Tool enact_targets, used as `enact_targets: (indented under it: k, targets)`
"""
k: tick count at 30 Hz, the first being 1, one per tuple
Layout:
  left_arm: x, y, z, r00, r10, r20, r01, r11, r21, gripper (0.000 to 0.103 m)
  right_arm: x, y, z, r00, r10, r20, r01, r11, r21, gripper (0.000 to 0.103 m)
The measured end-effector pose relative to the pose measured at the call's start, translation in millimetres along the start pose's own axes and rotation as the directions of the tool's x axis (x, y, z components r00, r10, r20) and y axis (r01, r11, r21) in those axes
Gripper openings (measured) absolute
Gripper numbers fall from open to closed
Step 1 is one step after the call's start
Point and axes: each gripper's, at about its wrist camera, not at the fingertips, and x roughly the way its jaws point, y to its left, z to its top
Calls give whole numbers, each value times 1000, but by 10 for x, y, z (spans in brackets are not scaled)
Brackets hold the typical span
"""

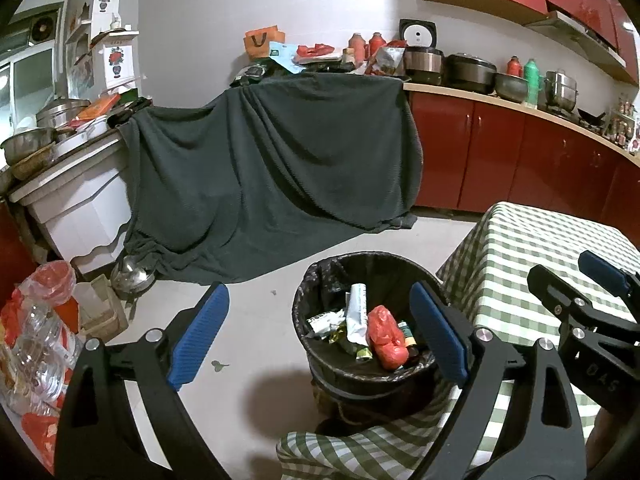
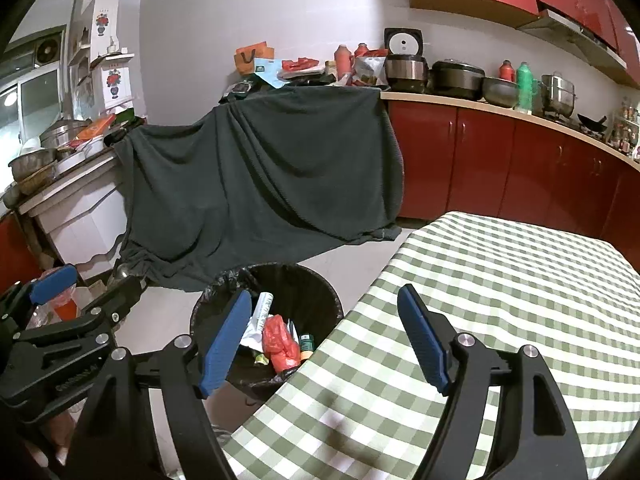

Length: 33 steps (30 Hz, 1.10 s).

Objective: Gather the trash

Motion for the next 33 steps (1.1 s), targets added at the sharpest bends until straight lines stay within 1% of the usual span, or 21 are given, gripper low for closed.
enact_targets:
  k: [6,33]
  targets:
    - [-45,0,-10,1000,-12,2,12,1000,-2,90,-39,-26,-24,1000,-8,2,8,1000,4,74]
    - [-55,-49,-22,1000,-18,2,18,1000,-1,90,-85,-65,-18,1000,-18,8,18,1000,12,74]
